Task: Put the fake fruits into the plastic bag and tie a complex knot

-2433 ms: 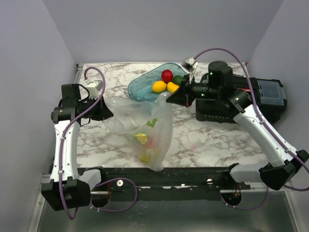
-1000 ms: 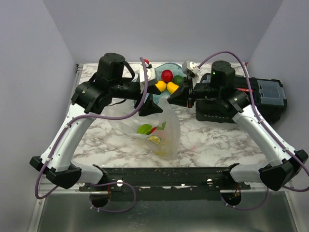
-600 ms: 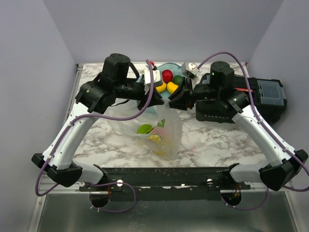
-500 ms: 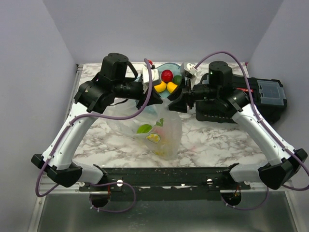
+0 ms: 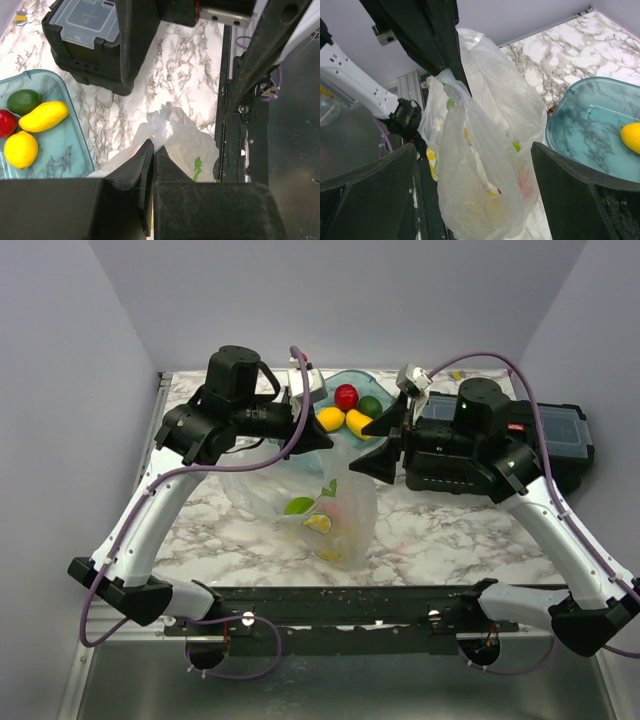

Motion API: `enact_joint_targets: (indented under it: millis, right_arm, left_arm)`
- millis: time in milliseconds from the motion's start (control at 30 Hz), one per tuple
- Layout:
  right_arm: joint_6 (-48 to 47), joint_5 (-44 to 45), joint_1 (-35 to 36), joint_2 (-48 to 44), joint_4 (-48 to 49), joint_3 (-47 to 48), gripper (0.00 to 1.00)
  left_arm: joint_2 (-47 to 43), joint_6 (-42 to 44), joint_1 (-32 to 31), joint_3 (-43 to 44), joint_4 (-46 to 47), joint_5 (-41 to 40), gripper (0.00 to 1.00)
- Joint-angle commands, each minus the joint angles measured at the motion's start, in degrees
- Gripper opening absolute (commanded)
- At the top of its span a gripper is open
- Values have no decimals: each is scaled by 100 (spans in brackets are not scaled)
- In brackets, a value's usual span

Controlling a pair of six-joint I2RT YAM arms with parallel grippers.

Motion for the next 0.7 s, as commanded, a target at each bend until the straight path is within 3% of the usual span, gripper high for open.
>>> enact_joint_targets:
  millis: [0, 167, 267, 333, 433, 467, 567, 667]
  right_arm:
    - [850, 817, 255, 69, 1231, -424, 100]
    - [715, 1496, 869, 355, 1743, -715, 100]
    - [650, 1705, 1126, 357, 1751, -1132, 90]
    - [594, 1982, 1132, 279, 1642, -1487, 68]
    - [185, 2446, 1128, 64, 1575, -2055, 16]
    - [40, 2475, 1128, -7, 1587, -2159, 1]
    - [-296, 2194, 1084, -130, 1660, -2342, 1]
    - [-618, 1828, 1063, -232, 1705, -2359, 1]
  left_arm:
    - [149, -420, 20, 285, 196, 19, 0]
    - [153, -673, 62, 281, 289, -229, 0]
    - [189, -1070, 274, 318, 473, -451, 0]
    - [189, -1410, 603, 322, 618, -413, 0]
    - [80, -1688, 1060, 127, 737, -321, 0]
    - [53, -1616, 1134, 53, 678, -343, 5]
    - [107, -843, 1344, -83, -63, -447, 67]
    - [66, -270, 1552, -651, -431, -1441, 98]
